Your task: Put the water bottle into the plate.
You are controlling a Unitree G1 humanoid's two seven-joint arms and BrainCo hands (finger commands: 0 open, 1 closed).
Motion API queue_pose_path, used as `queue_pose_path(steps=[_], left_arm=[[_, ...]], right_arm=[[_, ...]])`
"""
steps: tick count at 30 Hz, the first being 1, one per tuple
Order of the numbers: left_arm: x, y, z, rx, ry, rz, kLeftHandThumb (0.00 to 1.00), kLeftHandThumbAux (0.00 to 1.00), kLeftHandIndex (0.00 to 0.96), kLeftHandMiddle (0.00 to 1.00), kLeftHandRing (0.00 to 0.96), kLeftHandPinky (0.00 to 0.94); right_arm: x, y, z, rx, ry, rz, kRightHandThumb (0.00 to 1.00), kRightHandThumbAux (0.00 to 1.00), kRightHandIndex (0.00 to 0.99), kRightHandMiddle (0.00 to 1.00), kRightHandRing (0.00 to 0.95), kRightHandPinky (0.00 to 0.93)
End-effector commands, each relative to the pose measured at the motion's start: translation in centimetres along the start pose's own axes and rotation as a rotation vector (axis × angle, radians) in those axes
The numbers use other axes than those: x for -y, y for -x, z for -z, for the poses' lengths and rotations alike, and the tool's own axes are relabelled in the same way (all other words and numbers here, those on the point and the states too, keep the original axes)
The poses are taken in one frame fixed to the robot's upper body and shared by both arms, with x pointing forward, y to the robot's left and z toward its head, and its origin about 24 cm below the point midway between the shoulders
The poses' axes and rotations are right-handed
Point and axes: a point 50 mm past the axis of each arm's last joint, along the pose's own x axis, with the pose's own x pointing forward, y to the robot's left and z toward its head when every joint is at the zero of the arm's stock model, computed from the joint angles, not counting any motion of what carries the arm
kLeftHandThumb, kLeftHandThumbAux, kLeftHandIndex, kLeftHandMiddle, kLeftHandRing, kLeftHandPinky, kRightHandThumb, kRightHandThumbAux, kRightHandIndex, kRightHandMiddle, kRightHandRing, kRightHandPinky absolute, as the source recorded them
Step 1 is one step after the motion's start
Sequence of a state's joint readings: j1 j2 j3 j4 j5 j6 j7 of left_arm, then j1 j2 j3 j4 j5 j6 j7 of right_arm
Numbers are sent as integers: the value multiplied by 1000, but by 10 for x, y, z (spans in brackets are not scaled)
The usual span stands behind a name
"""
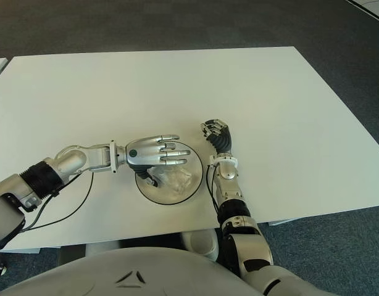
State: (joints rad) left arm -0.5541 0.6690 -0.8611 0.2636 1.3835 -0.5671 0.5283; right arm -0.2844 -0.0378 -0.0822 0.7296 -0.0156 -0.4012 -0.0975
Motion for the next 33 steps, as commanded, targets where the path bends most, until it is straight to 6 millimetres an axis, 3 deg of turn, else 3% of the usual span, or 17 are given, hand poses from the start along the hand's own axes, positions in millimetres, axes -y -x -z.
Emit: queue_pose_path(steps=[1, 9, 17, 23, 29, 33], left_arm=[[-8, -2, 12, -24, -26, -11, 295, 290, 0, 0, 0, 0], [-19, -8, 38, -115, -87, -77, 252, 327, 0, 0, 0, 0], [-31, -14, 67, -304, -83, -287, 214, 348, 0, 0, 0, 0], [-47, -5, 91, -439, -41, -448, 216, 330, 0, 0, 0, 0], [-55, 2, 98, -500, -6, -495, 201, 332, 0, 0, 0, 0], [-58, 4, 100, -564, 148, -596, 176, 336, 0, 0, 0, 0]], right_arm=[[-1, 3, 8, -54, 11, 5, 708, 728, 434, 601, 628, 643], [-1, 3, 7, -51, 20, 10, 708, 729, 434, 603, 622, 625], [-1, 5, 6, -41, 26, 22, 708, 730, 435, 607, 621, 635], [-1, 4, 5, -36, 19, 9, 707, 730, 435, 621, 633, 649], [0, 3, 7, -42, 10, 5, 708, 730, 435, 609, 630, 642], [0, 3, 8, -48, 3, 6, 708, 729, 434, 603, 629, 644]])
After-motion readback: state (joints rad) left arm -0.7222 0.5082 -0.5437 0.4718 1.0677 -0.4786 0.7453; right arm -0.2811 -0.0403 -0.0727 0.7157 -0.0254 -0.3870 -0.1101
